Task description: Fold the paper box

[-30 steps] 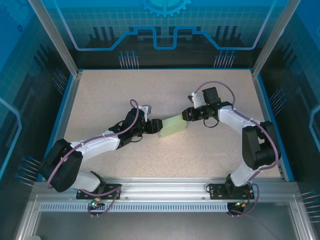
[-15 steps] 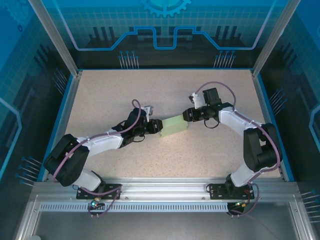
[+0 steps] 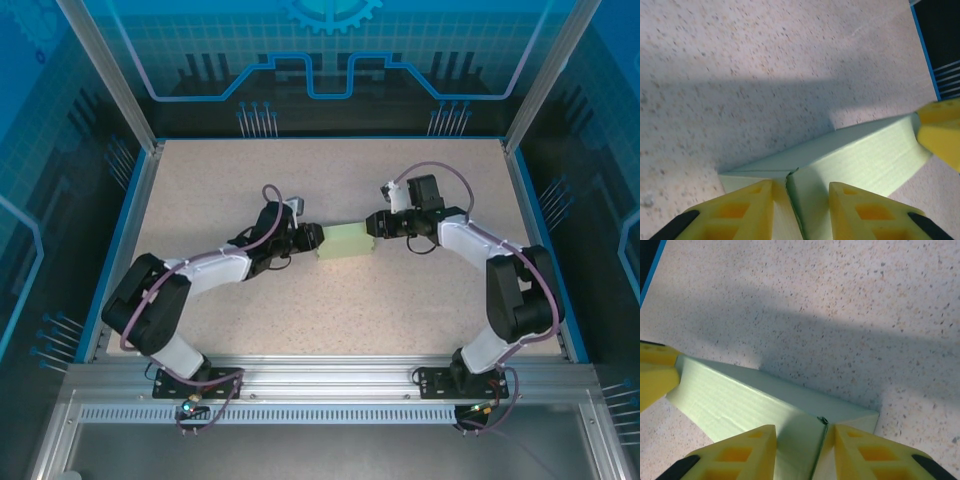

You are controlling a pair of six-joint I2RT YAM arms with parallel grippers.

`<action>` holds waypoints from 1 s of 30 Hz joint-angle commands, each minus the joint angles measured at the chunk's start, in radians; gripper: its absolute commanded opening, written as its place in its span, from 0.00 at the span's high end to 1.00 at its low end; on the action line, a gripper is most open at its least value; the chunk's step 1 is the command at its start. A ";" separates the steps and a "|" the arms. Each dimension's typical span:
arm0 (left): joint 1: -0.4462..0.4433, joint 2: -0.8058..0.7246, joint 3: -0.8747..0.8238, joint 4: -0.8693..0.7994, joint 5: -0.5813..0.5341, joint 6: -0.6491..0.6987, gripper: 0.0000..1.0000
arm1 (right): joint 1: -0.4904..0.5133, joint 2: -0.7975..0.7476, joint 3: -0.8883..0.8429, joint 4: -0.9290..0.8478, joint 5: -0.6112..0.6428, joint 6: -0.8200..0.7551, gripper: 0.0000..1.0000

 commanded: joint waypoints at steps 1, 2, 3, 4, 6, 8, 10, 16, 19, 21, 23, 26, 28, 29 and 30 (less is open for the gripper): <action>0.015 0.049 0.113 0.035 0.057 0.054 0.67 | 0.029 0.061 0.094 0.078 -0.107 0.030 0.65; 0.025 0.069 0.140 0.030 0.055 0.064 0.67 | 0.026 0.086 0.121 0.080 -0.102 0.030 0.65; 0.037 0.088 0.169 0.025 0.057 0.074 0.67 | 0.026 0.109 0.153 0.079 -0.099 0.029 0.65; 0.045 0.107 0.195 0.017 0.057 0.083 0.67 | 0.029 0.129 0.181 0.082 -0.097 0.028 0.65; 0.062 0.150 0.259 0.003 0.051 0.107 0.67 | 0.028 0.177 0.241 0.091 -0.086 0.029 0.65; 0.073 0.191 0.314 -0.009 0.043 0.130 0.67 | 0.027 0.219 0.295 0.086 -0.076 0.022 0.65; 0.076 0.230 0.364 -0.031 0.031 0.151 0.66 | 0.027 0.249 0.331 0.085 -0.069 0.017 0.65; 0.075 0.267 0.380 -0.030 0.037 0.164 0.62 | 0.030 0.287 0.347 0.069 -0.041 -0.010 0.64; 0.075 0.251 0.336 -0.009 0.043 0.158 0.61 | 0.033 0.261 0.294 0.084 -0.021 -0.019 0.63; 0.075 0.235 0.298 0.013 0.050 0.151 0.60 | 0.038 0.237 0.252 0.097 -0.010 -0.019 0.62; 0.075 0.216 0.261 0.032 0.058 0.140 0.58 | 0.044 0.213 0.212 0.106 0.003 -0.021 0.61; 0.072 0.188 0.200 0.063 0.068 0.119 0.56 | 0.054 0.173 0.152 0.124 0.026 -0.019 0.60; 0.068 0.169 0.164 0.081 0.067 0.106 0.55 | 0.062 0.152 0.117 0.135 0.042 -0.015 0.59; 0.066 0.161 0.146 0.094 0.070 0.098 0.54 | 0.066 0.141 0.102 0.139 0.047 -0.011 0.58; 0.065 0.154 0.130 0.105 0.075 0.090 0.53 | 0.069 0.133 0.088 0.141 0.051 -0.008 0.58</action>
